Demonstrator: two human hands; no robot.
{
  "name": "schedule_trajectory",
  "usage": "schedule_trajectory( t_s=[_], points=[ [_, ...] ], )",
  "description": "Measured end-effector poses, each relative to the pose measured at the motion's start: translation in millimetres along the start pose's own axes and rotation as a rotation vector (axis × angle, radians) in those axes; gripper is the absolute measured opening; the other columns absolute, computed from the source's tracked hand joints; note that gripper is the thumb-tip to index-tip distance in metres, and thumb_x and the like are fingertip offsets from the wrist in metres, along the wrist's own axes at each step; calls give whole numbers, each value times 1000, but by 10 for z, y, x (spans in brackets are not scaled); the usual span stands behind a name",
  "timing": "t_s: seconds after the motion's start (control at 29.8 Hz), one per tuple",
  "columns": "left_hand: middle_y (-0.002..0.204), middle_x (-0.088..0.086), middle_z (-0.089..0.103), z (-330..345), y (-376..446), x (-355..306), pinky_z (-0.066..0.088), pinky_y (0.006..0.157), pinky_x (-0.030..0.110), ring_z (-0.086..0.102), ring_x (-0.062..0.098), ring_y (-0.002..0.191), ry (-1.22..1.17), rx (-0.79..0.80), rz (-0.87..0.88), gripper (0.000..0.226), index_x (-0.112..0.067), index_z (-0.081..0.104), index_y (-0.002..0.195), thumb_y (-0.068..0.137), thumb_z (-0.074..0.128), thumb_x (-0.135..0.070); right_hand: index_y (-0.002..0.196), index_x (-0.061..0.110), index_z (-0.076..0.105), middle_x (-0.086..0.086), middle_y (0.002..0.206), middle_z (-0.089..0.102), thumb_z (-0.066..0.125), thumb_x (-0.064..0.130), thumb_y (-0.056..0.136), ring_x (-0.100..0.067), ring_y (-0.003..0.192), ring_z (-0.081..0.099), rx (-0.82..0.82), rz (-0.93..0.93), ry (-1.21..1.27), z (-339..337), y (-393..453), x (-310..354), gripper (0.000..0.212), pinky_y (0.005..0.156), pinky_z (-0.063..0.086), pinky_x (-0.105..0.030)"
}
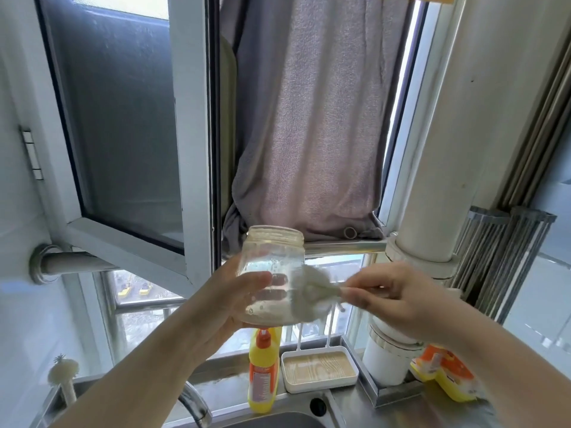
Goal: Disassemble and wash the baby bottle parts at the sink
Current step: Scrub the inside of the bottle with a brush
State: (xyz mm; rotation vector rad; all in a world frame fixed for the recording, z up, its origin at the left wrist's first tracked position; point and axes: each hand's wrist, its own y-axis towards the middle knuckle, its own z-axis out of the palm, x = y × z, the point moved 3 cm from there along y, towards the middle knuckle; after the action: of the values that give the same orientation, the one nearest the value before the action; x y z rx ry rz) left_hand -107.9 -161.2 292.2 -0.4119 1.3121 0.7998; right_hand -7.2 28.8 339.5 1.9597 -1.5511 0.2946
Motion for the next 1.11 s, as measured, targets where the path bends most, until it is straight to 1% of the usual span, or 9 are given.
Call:
schedule_trajectory(
  t_s=[0.13,0.24,0.37,0.44,0.54,0.71,0.84,0.97,1.11],
  points=[
    [102,11,71,-3,14,-27,57,68,39,70,25,92,-32,0,-7,85,-22,56,117,37,82,-30,85,39,68,11,52,55,48,62,71,-3,44,41,-151,19,91,-87,88,-24,33,44,32,-13],
    [90,5,72,0,35,-71,56,61,32,70,18,81,-28,28,39,71,-22,60,112,43,75,-29,85,37,70,9,59,59,51,61,75,-1,52,48,-11,-54,112,62,62,53,32,50,37,-12],
    [104,12,71,-22,9,-6,57,75,45,68,29,97,-47,18,-15,76,-24,56,117,44,75,-31,81,39,68,13,47,52,50,60,70,-1,42,42,-99,14,126,-66,54,22,30,44,32,-12],
    [100,12,71,1,68,29,58,66,40,71,25,87,-26,-6,-22,72,-24,56,118,47,72,-27,83,37,68,11,48,51,51,58,72,-2,43,39,-113,-38,169,-27,117,91,29,44,31,-11],
    [81,5,71,-40,111,30,55,51,30,71,15,67,-10,-35,-29,73,-17,55,120,49,70,-25,83,37,70,13,60,60,56,55,74,1,54,48,74,-39,140,77,77,128,24,53,37,-12],
    [100,9,73,-5,0,-7,58,69,41,70,25,92,-54,6,-32,78,-26,52,116,42,76,-34,84,35,68,11,46,49,50,58,71,-3,41,35,-110,42,139,-89,110,1,32,43,28,-15],
    [86,4,73,0,15,-49,57,62,37,71,20,79,-66,-4,-31,91,-18,51,121,36,83,-32,84,40,71,5,61,59,51,67,73,-2,53,46,66,-43,127,44,67,35,36,51,37,-15],
    [110,18,68,-4,-6,-25,58,68,43,67,35,98,-213,12,-61,106,-18,51,121,26,92,-41,78,39,72,8,50,47,51,63,71,-2,46,38,-29,65,170,-74,39,-129,33,48,31,-15],
    [122,15,57,52,27,-54,57,66,42,66,34,100,-294,-40,-40,105,-21,55,121,26,92,-43,84,39,72,1,55,40,47,70,75,-14,54,35,-70,58,178,-18,56,-168,41,53,30,-26]
  ],
)
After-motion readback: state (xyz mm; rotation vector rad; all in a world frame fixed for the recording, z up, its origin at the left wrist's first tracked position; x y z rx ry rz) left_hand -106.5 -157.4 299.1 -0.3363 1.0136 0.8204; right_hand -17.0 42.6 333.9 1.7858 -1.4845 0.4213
